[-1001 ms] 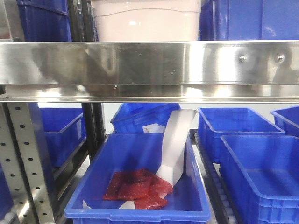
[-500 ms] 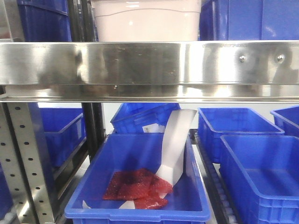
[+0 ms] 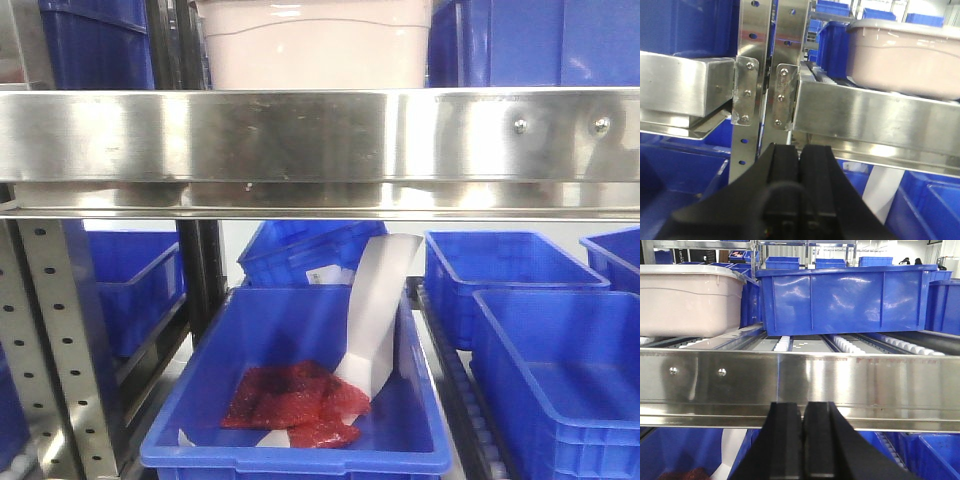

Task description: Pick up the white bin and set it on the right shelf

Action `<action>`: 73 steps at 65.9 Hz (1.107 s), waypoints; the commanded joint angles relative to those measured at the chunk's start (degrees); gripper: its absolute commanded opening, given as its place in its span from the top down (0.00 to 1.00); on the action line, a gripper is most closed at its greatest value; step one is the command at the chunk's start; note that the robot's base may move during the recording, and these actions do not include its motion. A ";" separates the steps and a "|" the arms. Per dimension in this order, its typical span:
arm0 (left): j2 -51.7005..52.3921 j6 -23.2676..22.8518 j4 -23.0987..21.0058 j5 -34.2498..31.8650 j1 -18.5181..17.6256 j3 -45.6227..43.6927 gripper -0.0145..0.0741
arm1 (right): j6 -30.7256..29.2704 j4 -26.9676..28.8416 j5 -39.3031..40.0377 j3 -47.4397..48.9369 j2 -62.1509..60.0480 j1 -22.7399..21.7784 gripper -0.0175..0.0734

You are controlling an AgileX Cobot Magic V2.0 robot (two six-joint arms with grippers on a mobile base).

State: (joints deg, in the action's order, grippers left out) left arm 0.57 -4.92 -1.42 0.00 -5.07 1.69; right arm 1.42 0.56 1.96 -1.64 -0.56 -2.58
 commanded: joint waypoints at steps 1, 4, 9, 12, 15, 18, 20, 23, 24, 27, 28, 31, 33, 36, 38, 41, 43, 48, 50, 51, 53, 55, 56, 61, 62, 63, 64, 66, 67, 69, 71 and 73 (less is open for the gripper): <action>0.70 -0.39 -0.82 -6.14 0.13 -0.04 0.97 | 0.06 -0.56 5.35 0.04 -1.12 0.05 0.75; 0.70 -0.39 -0.82 -6.00 0.13 -0.04 0.97 | 0.06 -0.56 5.35 0.04 -1.12 0.05 0.75; 0.70 -0.39 -0.82 -5.77 0.13 -0.04 0.97 | 0.06 -0.56 5.35 0.04 -1.12 0.05 0.75; 0.70 -0.39 -0.72 -5.77 0.13 -0.04 0.97 | 0.06 -0.56 5.35 0.04 -1.12 0.05 0.75; 0.70 -0.39 -0.72 -5.77 0.13 -0.04 0.97 | 0.06 -0.56 5.35 0.04 -1.12 0.05 0.75; 0.70 -0.39 -0.72 -5.77 0.13 -0.04 0.97 | 0.06 -0.56 5.35 0.04 -1.12 0.05 0.75; 0.70 -0.39 -0.72 -5.77 0.13 -0.04 0.97 | 0.06 -0.56 5.35 0.04 -1.12 0.05 0.75; 0.70 -0.39 -0.72 -5.77 0.13 -0.04 0.97 | 0.06 -0.56 5.35 0.04 -1.12 0.05 0.75; 0.70 -0.39 -0.72 -5.77 0.13 -0.04 0.97 | 0.06 -0.56 5.35 0.04 -1.12 0.05 0.75; 0.70 -0.39 -0.72 -5.77 0.13 -0.04 0.97 | 0.06 -0.56 5.35 0.04 -1.12 0.05 0.75; 0.70 -0.39 -0.72 -5.77 0.13 -0.04 0.97 | 0.06 -0.56 5.35 0.04 -1.12 0.05 0.75; 0.70 -0.39 -0.72 -5.77 0.13 -0.04 0.97 | 0.06 -0.56 5.35 0.04 -1.12 0.05 0.75; 0.70 -0.39 -0.72 -5.77 0.13 -0.04 0.97 | 0.06 -0.56 5.35 0.04 -1.12 0.05 0.75; 0.70 -0.39 -0.72 -5.77 0.13 -0.04 0.97 | 0.06 -0.56 5.35 0.04 -1.12 0.05 0.75; 0.70 -0.39 -0.72 -5.77 0.13 -0.04 0.97 | 0.06 -0.56 5.35 0.04 -1.12 0.05 0.75; 0.70 -0.39 -0.72 -5.77 0.13 -0.04 0.97 | 0.06 -0.56 5.35 0.04 -1.12 0.05 0.75; 0.70 -0.39 -0.72 -5.77 0.13 -0.04 0.97 | 0.06 -0.56 5.35 0.04 -1.12 0.05 0.75; 0.70 -0.39 -0.72 -5.77 0.13 -0.04 0.97 | 0.06 -0.56 5.35 0.04 -1.12 0.05 0.75; 0.70 -0.39 -0.72 -5.77 0.13 -0.04 0.97 | 0.06 -0.56 5.35 0.04 -1.12 0.05 0.75; 0.70 -0.39 -0.72 -5.77 0.13 -0.04 0.97 | 0.06 -0.56 5.35 0.04 -1.12 0.05 0.75; 0.70 -0.39 -0.72 -5.77 0.13 -0.04 0.97 | 0.06 -0.56 5.35 0.04 -1.12 0.05 0.75; 0.70 -0.39 -0.72 -5.77 0.13 -0.04 0.97 | 0.06 -0.56 5.35 0.04 -1.12 0.05 0.75; 0.70 -0.39 -0.72 -5.77 0.13 -0.04 0.97 | 0.06 -0.56 5.35 0.04 -1.12 0.05 0.75; 0.70 -0.39 -0.72 -5.77 0.13 -0.04 0.97 | 0.06 -0.56 5.35 0.04 -1.12 0.05 0.75; 0.70 -0.39 -0.72 -5.77 0.13 -0.04 0.97 | 0.06 -0.56 5.35 0.04 -1.12 0.05 0.75; 0.70 -0.39 -0.72 -5.77 0.13 -0.04 0.97 | 0.06 -0.56 5.35 0.04 -1.12 0.05 0.75; 0.70 -0.39 -0.72 -5.77 0.13 -0.04 0.97 | 0.06 -0.56 5.35 0.04 -1.12 0.05 0.75; 0.70 -0.39 -0.72 -5.77 0.13 -0.04 0.97 | 0.06 -0.56 5.35 0.04 -1.12 0.05 0.75; 0.70 -0.39 -0.72 -5.77 0.13 -0.04 0.97 | 0.06 -0.56 5.35 0.04 -1.12 0.05 0.75; 0.70 -0.39 -0.72 -5.77 0.13 -0.04 0.97 | 0.06 -0.56 5.35 0.04 -1.12 0.05 0.75; 0.70 -0.39 -0.72 -5.77 0.13 -0.04 0.97 | 0.06 -0.56 5.35 0.04 -1.12 0.05 0.75; 0.70 -0.39 -0.72 -5.77 0.13 -0.04 0.97 | 0.06 -0.56 5.35 0.04 -1.12 0.05 0.75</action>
State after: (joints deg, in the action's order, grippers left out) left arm 0.66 -4.92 -1.68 -0.58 -5.07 1.69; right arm 1.55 0.52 1.96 -1.70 -0.56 -2.58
